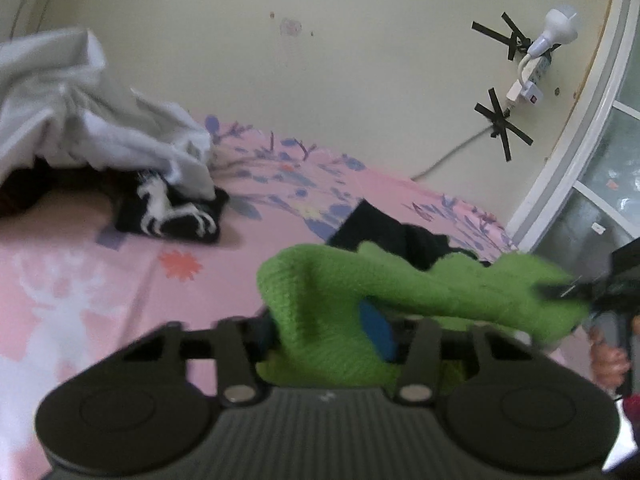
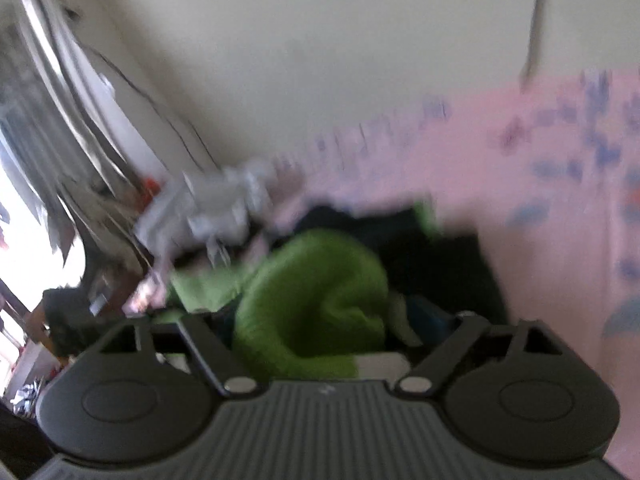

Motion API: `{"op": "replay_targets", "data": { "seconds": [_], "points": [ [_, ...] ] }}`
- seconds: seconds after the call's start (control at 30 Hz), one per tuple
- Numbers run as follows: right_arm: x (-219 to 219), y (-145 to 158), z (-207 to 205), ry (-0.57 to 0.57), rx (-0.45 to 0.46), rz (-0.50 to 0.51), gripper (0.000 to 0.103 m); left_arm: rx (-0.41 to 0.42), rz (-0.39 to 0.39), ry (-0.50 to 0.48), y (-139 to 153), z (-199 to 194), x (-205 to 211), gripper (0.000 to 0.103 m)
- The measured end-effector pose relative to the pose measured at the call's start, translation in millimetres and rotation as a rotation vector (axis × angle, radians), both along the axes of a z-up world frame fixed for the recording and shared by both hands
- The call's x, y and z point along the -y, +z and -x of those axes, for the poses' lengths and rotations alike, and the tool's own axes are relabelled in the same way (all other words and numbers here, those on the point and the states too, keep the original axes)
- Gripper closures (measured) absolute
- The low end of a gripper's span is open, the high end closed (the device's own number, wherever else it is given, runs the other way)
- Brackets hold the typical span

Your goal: Fold small clothes

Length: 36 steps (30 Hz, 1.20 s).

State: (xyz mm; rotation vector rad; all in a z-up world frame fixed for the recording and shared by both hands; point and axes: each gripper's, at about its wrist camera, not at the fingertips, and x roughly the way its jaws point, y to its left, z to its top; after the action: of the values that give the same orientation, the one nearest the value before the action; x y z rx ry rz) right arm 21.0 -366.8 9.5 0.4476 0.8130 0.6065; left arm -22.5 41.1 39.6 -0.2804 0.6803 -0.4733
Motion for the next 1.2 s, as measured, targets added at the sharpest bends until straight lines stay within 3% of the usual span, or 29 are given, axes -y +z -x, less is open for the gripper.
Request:
{"op": "replay_targets", "data": {
  "seconds": [0.03, 0.07, 0.13, 0.27, 0.4, 0.6, 0.77, 0.9, 1.0, 1.1, 1.2],
  "points": [
    [-6.9, -0.2, 2.9, 0.015, 0.013, 0.034, 0.072, -0.008, 0.008, -0.008, -0.9, -0.6, 0.4, 0.08],
    [-11.8, 4.4, 7.8, 0.025, 0.042, 0.058, 0.077, -0.003, 0.01, -0.007, -0.1, 0.3, 0.2, 0.089],
    [-11.9, 22.0, 20.8, 0.009, 0.125, 0.084, 0.084, 0.027, 0.005, 0.001, 8.0, 4.5, -0.5, 0.091],
    [-1.5, 80.2, 43.9, -0.087, 0.342, 0.131, 0.086, 0.168, -0.015, -0.036, 50.5, 15.3, 8.4, 0.092],
    [-0.4, 149.7, 62.8, -0.196, 0.596, 0.183, 0.087, 0.396, -0.065, -0.059, 114.9, 26.6, 32.7, 0.092],
    [-13.5, 253.8, 93.8, -0.36, 0.987, 0.224, 0.088, 0.747, -0.047, 0.04, 236.8, 49.5, 46.8, 0.092],
    [-7.1, 332.0, 124.3, -0.515, 1.194, 0.22, 0.088, 0.959, 0.006, 0.129, 325.2, 80.7, 56.0, 0.092],
    [0.5, 377.0, 129.8, -0.575, 1.219, 0.254, 0.088, 1.054, -0.008, 0.179, 361.8, 91.7, 77.6, 0.092],
    [9.1, 385.7, 113.4, -0.606, 1.164, 0.317, 0.088, 1.032, -0.027, 0.182, 367.6, 78.8, 96.2, 0.092],
    [19.2, 370.3, 87.7, -0.619, 1.059, 0.361, 0.089, 0.962, -0.069, 0.175, 351.4, 49.7, 116.1, 0.092],
    [41.8, 328.0, 36.4, -0.644, 0.901, 0.373, 0.089, 0.855, -0.141, 0.178, 321.9, -3.2, 147.2, 0.091]
  ]
}}
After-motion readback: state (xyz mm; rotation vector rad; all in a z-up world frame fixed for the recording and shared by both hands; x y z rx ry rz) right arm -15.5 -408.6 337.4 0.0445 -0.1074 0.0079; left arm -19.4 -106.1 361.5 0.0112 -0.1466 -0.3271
